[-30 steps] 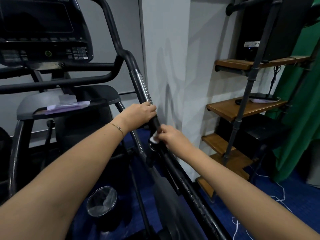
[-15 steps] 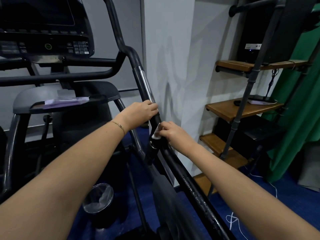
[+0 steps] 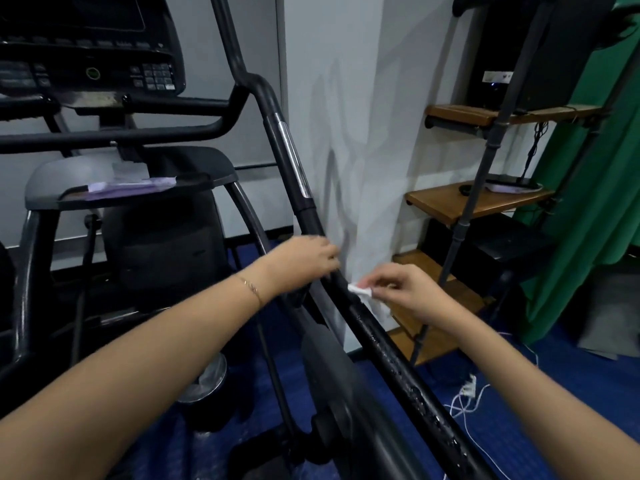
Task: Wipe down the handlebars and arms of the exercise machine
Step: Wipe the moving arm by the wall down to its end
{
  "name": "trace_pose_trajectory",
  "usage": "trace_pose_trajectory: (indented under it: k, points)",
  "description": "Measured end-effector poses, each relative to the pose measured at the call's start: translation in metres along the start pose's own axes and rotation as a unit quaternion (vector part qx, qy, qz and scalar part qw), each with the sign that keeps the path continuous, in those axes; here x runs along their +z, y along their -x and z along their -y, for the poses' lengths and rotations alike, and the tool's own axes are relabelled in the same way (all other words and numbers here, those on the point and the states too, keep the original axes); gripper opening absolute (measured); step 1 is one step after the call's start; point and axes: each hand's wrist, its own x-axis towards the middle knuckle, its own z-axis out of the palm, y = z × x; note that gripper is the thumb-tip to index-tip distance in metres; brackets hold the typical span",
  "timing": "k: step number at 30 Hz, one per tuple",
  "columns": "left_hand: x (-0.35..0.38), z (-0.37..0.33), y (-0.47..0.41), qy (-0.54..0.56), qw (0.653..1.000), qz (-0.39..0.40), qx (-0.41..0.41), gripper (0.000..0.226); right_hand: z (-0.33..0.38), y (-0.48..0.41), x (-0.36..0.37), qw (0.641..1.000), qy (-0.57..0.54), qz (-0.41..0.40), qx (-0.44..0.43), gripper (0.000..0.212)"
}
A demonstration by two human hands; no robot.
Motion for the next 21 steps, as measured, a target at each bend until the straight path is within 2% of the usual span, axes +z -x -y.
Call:
trace_pose_trajectory:
  k: [2, 4, 6, 15, 21]
  points:
    - [0.008, -0.015, 0.007, 0.051, 0.998, 0.020, 0.021, 0.032, -0.006, 0.016, 0.004, 1.000, 0.001, -0.005, 0.025, 0.022]
    - [0.005, -0.026, 0.004, 0.081, 0.995, 0.062, -0.015, 0.032, -0.009, 0.012, 0.011, 0.999, 0.018, -0.007, 0.042, 0.020]
    - [0.002, -0.030, -0.001, 0.064, 0.994, 0.076, -0.041, 0.032, -0.010, 0.009, 0.018, 0.999, 0.024, -0.004, 0.047, 0.017]
    - [-0.012, -0.034, -0.011, 0.022, 0.992, 0.109, -0.056, 0.034, -0.010, 0.026, 0.024, 0.998, 0.034, -0.043, 0.025, 0.015]
    - [-0.013, -0.038, -0.011, 0.016, 0.991, 0.116, -0.061, 0.034, -0.010, 0.043, 0.019, 0.998, 0.053, -0.029, 0.032, 0.014]
